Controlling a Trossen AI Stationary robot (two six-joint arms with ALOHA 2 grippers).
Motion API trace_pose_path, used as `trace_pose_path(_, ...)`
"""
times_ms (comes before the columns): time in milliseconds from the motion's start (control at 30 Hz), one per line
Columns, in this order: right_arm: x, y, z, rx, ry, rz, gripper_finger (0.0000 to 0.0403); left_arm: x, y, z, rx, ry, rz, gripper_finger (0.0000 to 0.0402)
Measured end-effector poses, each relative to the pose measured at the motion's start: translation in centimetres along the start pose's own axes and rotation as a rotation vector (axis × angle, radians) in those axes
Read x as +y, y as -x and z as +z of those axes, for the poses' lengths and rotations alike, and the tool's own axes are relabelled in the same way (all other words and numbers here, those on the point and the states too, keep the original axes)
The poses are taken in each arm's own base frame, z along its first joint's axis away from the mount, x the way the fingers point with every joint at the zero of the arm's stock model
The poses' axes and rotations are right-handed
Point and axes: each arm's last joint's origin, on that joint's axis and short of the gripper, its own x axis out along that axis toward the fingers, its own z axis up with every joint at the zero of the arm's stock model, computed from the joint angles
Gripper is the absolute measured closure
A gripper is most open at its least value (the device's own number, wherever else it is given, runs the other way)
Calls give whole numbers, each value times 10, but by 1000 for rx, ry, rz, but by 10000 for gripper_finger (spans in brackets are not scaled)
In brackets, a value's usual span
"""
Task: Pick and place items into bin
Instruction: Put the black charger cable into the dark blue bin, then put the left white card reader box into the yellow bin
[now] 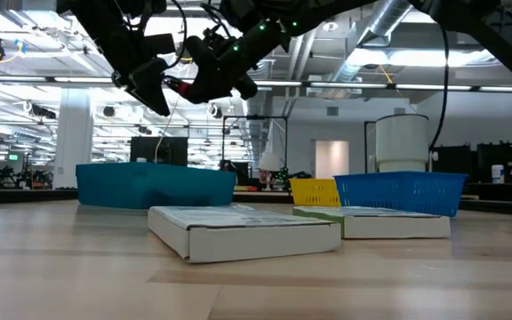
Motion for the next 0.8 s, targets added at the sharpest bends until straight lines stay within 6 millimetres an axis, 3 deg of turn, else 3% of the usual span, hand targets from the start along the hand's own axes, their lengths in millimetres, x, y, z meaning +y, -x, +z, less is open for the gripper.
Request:
trace_pose_path(500,2,0,-3,28,5,3,309,0,0,0,0,0,0,282)
trace_pose_path(800,8,0,-3,31,29,13,240,0,0,0,0,0,0,282)
